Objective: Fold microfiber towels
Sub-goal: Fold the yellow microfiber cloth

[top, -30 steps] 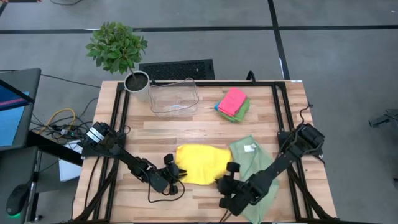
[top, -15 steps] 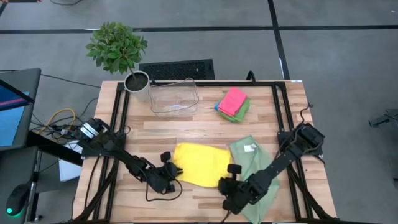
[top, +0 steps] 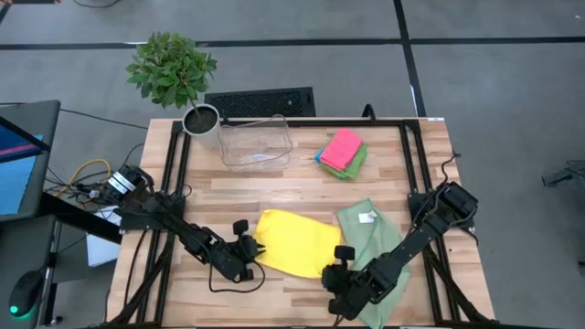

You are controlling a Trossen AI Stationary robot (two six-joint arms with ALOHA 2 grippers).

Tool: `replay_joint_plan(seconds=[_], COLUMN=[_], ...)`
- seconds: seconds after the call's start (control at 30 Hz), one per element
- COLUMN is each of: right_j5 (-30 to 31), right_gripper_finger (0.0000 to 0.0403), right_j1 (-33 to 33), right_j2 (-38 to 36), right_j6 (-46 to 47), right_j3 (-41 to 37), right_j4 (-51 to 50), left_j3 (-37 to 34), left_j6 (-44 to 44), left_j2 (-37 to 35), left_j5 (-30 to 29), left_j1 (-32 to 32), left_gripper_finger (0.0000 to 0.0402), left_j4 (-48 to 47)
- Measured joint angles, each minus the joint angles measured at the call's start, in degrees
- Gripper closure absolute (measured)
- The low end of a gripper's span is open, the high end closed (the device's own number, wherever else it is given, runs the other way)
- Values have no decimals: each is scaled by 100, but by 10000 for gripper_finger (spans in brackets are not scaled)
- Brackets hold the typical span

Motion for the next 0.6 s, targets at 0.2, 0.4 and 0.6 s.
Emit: replay_joint_plan(seconds=[0.2, 0.4, 0.6], right_j5=[-35, 375, 606], right_gripper_finger=[261, 207, 196], right_j1=[257, 496, 521], right_j2=[0, 50, 525], right_j6=[241, 453, 505], right_j3=[0, 6, 2], right_j4=[148, 298, 355], left_j3=[0, 0, 0], left_j6=[10, 22, 20], left_j2=[0, 0, 0], left_j5=[-36, -70, -73], left_j1=[0, 4, 4], left_gripper_finger=[356, 356, 356], left_j4=[-10, -47, -63])
